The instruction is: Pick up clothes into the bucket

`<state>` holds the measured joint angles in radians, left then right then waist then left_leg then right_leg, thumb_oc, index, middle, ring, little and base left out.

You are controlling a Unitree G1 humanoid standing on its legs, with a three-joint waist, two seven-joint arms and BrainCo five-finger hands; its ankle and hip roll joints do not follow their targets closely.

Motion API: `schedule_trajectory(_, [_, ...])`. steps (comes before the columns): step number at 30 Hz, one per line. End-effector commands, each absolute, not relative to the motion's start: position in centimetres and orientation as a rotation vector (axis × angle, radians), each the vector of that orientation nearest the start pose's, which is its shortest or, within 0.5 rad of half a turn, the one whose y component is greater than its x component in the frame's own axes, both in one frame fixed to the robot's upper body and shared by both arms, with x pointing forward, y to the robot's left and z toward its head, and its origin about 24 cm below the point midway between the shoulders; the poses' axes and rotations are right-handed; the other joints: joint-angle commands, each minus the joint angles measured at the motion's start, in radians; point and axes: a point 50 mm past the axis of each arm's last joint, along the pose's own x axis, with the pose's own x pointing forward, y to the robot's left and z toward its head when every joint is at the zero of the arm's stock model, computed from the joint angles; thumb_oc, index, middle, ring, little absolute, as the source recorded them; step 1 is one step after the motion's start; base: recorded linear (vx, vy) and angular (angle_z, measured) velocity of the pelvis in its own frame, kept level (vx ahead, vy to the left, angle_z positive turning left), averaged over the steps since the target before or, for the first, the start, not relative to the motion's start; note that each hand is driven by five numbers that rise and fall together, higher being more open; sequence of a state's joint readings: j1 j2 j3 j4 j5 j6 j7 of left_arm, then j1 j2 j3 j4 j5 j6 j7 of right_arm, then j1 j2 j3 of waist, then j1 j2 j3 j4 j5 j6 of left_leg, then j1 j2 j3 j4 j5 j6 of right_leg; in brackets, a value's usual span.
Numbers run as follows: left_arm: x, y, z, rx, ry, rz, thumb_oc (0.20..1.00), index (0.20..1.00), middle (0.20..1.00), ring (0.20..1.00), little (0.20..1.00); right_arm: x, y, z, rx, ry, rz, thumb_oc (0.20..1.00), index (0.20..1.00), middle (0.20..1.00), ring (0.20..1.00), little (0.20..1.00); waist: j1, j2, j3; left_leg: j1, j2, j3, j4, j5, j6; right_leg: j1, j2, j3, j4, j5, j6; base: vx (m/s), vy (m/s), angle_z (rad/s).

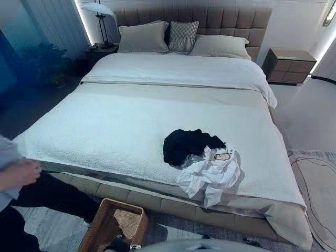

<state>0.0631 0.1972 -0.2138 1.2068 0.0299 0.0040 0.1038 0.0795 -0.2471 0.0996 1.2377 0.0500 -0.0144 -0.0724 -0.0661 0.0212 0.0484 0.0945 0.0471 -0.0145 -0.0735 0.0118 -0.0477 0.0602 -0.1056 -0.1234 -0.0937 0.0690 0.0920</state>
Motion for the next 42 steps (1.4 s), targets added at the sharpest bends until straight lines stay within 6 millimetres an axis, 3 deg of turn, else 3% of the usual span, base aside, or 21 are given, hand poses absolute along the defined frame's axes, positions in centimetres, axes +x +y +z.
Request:
schedule_trajectory(1, [8.5,21.6,-16.6,0.403,1.225,-0.025,1.0,1.0,1.0,1.0,1.0,8.6,-23.8,-16.2,-0.315,1.241,-0.113,1.0,1.0,1.0,1.0,1.0,-0.021,-0.06,0.039,-0.051,-0.044,-0.036,0.093,-0.069,-0.002,0.023,-0.019,0.01,0.06,-0.098,0.035,-0.02,-0.217,0.45])
schedule_trajectory(12, [8.8,22.0,-16.5,0.401,1.217,-0.005,1.0,1.0,1.0,1.0,1.0,9.8,-24.0,-15.9,-0.352,1.207,-0.098,1.0,1.0,1.0,1.0,1.0,-0.015,-0.062,0.06,-0.083,-0.051,-0.048,0.109,-0.067,0.001,-0.004,-0.022,0.002,0.078,-0.102,0.035,0.0,0.001,0.01])
schedule_trajectory(16, [9.4,22.2,-16.3,0.407,1.193,0.012,1.0,1.0,1.0,1.0,1.0,13.2,-23.9,-14.8,-0.392,1.088,-0.066,1.0,1.0,1.0,1.0,1.0,-0.001,-0.065,0.083,-0.12,-0.06,-0.059,0.14,-0.071,0.006,-0.032,-0.026,0.0,0.105,-0.107,0.032,-0.01,0.004,0.09])
schedule_trajectory(18, [9.8,22.4,-16.1,0.405,1.175,0.03,1.0,1.0,1.0,1.0,1.0,16.0,-23.9,-13.5,-0.428,0.979,-0.044,1.0,1.0,1.0,1.0,1.0,0.006,-0.07,0.097,-0.141,-0.065,-0.063,0.161,-0.075,0.008,-0.048,-0.028,-0.001,0.119,-0.11,0.031,-0.02,-0.003,0.1])
schedule_trajectory(19, [9.8,22.4,-16.1,0.405,1.175,0.03,1.0,1.0,1.0,1.0,1.0,16.0,-23.9,-13.5,-0.429,0.979,-0.044,1.0,1.0,1.0,1.0,1.0,0.006,-0.07,0.096,-0.143,-0.065,-0.064,0.162,-0.076,0.008,-0.049,-0.028,-0.001,0.12,-0.11,0.031,-0.03,0.005,0.07])
schedule_trajectory(20, [10.2,22.6,-15.9,0.403,1.151,0.048,1.0,1.0,1.0,1.0,1.0,19.2,-24.1,-11.5,-0.473,0.843,-0.029,1.0,1.0,1.0,1.0,1.0,0.013,-0.072,0.113,-0.165,-0.072,-0.067,0.186,-0.082,0.01,-0.068,-0.03,0.002,0.14,-0.116,0.031,-0.03,0.011,0.05])
schedule_trajectory(22, [10.6,22.6,-15.7,0.402,1.127,0.061,1.0,1.0,1.0,1.0,1.0,22.2,-24.4,-9.1,-0.493,0.708,-0.04,1.0,1.0,1.0,1.0,1.0,0.021,-0.075,0.134,-0.19,-0.077,-0.07,0.213,-0.087,0.013,-0.093,-0.032,0.008,0.163,-0.117,0.031,-0.05,0.018,0.04])
schedule_trajectory(27, [11.2,22.4,-15.4,0.398,1.091,0.076,1.0,1.0,1.0,1.0,1.0,27.6,-25.3,-3.3,-0.573,0.44,-0.077,1.0,1.0,1.0,1.0,1.0,0.037,-0.073,0.175,-0.239,-0.089,-0.081,0.244,-0.09,0.023,-0.146,-0.036,0.011,0.211,-0.126,0.03,-0.01,0.004,0.01])
schedule_trajectory(29, [11.8,22.3,-15.2,0.398,1.063,0.087,1.0,1.0,1.0,1.0,1.0,29.9,-25.6,0.2,-0.637,0.294,-0.109,1.0,1.0,1.0,1.0,1.0,0.045,-0.071,0.198,-0.261,-0.092,-0.085,0.253,-0.089,0.025,-0.17,-0.04,0.009,0.225,-0.127,0.032,-0.02,0.01,0.01])
schedule_trajectory(33, [13.3,22.0,-14.7,0.398,0.999,0.103,1.0,1.0,1.0,1.0,1.0,32.6,-26.1,5.6,-0.721,0.078,-0.202,1.0,1.0,1.0,1.0,1.0,0.058,-0.068,0.232,-0.3,-0.095,-0.091,0.272,-0.089,0.029,-0.206,-0.047,0.007,0.237,-0.126,0.036,0.0,0.0,0.0])
schedule_trajectory(42, [16.1,20.9,-13.5,0.417,0.881,0.099,1.0,1.0,1.0,1.0,1.0,37.1,-24.8,15.4,-0.76,-0.245,-0.356,1.0,1.0,1.0,1.0,1.0,0.101,-0.048,0.32,-0.395,-0.11,-0.109,0.324,-0.092,0.038,-0.302,-0.074,0.003,0.33,-0.144,0.04,-0.03,0.035,0.03])
